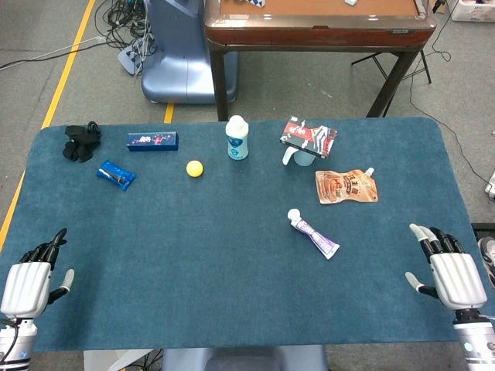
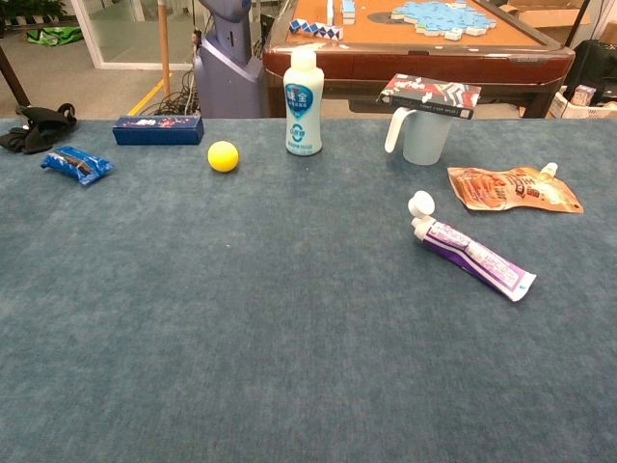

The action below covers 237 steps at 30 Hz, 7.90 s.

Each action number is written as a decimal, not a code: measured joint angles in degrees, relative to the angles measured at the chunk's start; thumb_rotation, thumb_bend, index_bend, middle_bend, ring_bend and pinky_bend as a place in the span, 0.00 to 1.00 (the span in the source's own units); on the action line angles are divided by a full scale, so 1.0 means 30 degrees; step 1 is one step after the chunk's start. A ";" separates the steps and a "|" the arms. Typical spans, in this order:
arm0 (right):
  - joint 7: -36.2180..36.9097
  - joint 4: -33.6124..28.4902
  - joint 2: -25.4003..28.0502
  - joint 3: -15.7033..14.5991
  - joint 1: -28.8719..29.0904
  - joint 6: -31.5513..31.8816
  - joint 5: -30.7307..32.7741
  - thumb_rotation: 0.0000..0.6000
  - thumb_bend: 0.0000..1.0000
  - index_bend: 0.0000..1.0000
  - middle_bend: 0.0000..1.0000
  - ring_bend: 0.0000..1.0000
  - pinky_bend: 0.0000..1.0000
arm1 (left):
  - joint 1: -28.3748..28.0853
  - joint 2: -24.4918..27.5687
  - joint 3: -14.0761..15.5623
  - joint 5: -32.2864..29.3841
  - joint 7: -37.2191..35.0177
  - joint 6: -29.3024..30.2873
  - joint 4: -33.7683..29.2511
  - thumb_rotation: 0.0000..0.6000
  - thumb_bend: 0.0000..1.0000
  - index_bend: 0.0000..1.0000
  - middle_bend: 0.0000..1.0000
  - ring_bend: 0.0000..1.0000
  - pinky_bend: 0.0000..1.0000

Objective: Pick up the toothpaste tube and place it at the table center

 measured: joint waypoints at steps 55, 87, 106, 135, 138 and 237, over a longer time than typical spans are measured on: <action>-0.7580 0.1837 -0.6493 0.2226 1.1514 -1.1729 1.0322 1.00 0.21 0.23 0.32 0.16 0.21 | 0.0194 0.0098 0.0166 0.1295 -0.1371 -0.0815 0.0047 1.00 0.36 0.00 0.24 0.24 0.28; -0.9365 0.3978 -0.8277 0.2017 1.2908 -1.0618 1.2412 1.00 0.37 0.30 0.36 0.20 0.21 | 0.0511 0.0261 0.0202 0.1360 -0.1884 -0.0672 0.0040 1.00 0.36 0.00 0.24 0.24 0.28; -0.9691 0.4030 -0.8243 0.1311 1.3057 -1.0398 1.2849 1.00 0.40 0.39 0.43 0.25 0.22 | 0.0685 0.0247 0.0214 0.1336 -0.2299 -0.0611 0.0315 1.00 0.36 0.00 0.23 0.24 0.27; -1.0187 0.4860 -0.8678 0.0864 1.3743 -1.0926 1.2897 1.00 0.50 0.64 0.61 0.42 0.30 | 0.0541 0.0711 0.0162 0.1449 -0.1997 -0.0967 -0.0204 1.00 0.36 0.00 0.22 0.24 0.27; -0.9811 0.4682 -0.8491 0.0920 1.3746 -1.1042 1.2530 1.00 0.56 0.70 0.66 0.48 0.32 | 0.0219 0.0956 0.0083 0.1529 -0.2046 -0.1366 -0.0293 1.00 0.36 0.00 0.22 0.24 0.27; -0.5048 -0.0688 -0.3749 0.0778 2.1860 -1.4106 1.3203 1.00 0.69 0.91 0.83 0.73 0.48 | -1.3144 0.1022 -0.0126 0.0999 -0.3871 -1.3798 -0.2107 1.00 0.46 0.00 0.56 0.58 0.79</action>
